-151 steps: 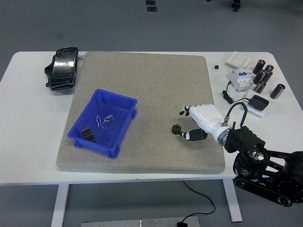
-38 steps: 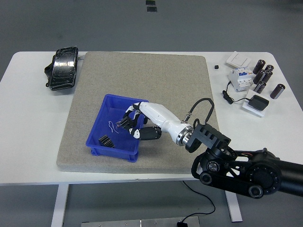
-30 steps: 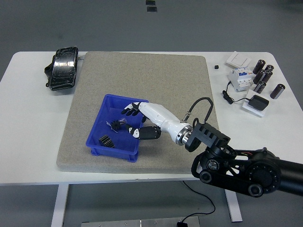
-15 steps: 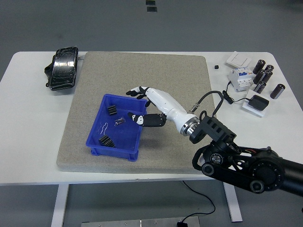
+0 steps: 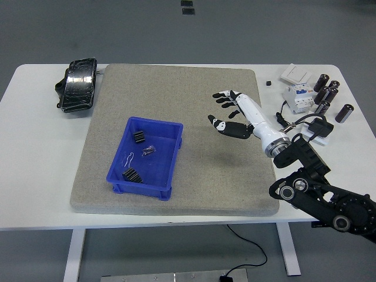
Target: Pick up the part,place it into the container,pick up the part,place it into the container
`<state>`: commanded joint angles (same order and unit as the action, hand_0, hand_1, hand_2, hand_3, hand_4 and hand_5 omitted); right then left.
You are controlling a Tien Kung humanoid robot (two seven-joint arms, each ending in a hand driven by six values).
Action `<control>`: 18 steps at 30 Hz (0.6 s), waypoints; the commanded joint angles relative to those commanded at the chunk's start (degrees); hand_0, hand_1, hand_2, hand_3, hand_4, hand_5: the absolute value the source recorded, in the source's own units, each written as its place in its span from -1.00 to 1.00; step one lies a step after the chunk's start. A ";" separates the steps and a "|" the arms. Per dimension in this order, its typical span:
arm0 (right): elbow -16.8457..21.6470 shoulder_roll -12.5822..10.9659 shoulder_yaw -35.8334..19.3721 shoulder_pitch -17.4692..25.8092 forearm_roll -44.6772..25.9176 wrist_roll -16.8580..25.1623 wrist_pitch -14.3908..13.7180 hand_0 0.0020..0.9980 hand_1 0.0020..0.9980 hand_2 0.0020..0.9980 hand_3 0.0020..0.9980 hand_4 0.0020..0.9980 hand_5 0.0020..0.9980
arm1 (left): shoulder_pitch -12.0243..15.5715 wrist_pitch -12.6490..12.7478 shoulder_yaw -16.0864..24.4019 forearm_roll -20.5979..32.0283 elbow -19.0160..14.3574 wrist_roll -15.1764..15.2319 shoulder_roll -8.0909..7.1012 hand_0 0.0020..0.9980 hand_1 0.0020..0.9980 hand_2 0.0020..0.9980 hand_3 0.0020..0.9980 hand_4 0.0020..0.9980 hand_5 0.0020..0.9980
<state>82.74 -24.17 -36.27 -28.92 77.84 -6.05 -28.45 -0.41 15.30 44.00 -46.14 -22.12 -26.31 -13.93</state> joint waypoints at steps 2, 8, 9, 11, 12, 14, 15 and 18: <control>0.38 -0.08 -1.86 1.65 -2.78 2.37 -0.42 0.04 0.36 0.42 0.42 0.37 -0.42 | 0.04 -0.05 -0.06 0.07 0.03 0.03 0.09 0.34 0.30 0.25 0.08 0.51 0.35; 0.91 0.17 -7.23 6.32 -13.62 10.05 0.57 0.26 0.37 0.41 0.39 0.41 -0.39 | 0.14 0.18 0.00 0.33 0.00 0.19 0.18 0.34 0.30 0.25 0.20 0.51 0.34; 0.81 0.30 -7.97 6.85 -15.64 11.20 1.06 0.26 0.37 0.41 0.39 0.41 -0.39 | 0.13 0.20 -0.02 0.32 -0.02 0.18 0.19 0.34 0.30 0.25 0.20 0.51 0.34; 0.71 0.61 -9.50 7.93 -19.33 13.39 2.15 0.26 0.37 0.41 0.39 0.41 -0.39 | 0.09 0.23 -0.03 0.27 -0.06 0.12 0.22 0.34 0.30 0.25 0.20 0.51 0.34; 0.79 0.80 -10.38 8.61 -21.28 14.44 2.72 0.36 0.39 0.41 0.39 0.51 -0.23 | 0.08 0.25 -0.02 0.25 -0.08 0.12 0.23 0.34 0.30 0.25 0.23 0.51 0.34; 1.18 1.28 -12.59 10.45 -25.60 16.60 4.07 0.36 0.39 0.41 0.39 0.51 -0.23 | 0.05 0.33 -0.01 0.25 -0.12 0.29 0.21 0.34 0.30 0.25 0.23 0.51 0.34; 1.43 1.46 -13.52 11.22 -27.26 17.22 4.53 0.36 0.39 0.41 0.39 0.51 -0.23 | 0.04 0.40 0.00 0.28 -0.13 0.43 0.20 0.34 0.30 0.25 0.23 0.51 0.34; 3.10 1.82 -17.08 14.69 -32.09 18.35 5.95 0.49 0.43 0.42 0.39 0.53 -0.19 | 0.07 0.67 -0.11 0.54 -0.14 1.07 0.21 0.34 0.30 0.25 0.24 0.52 0.33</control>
<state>85.84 -22.34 -53.35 -14.23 45.75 12.30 -22.50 -0.34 15.97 43.89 -45.59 -22.26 -25.24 -13.72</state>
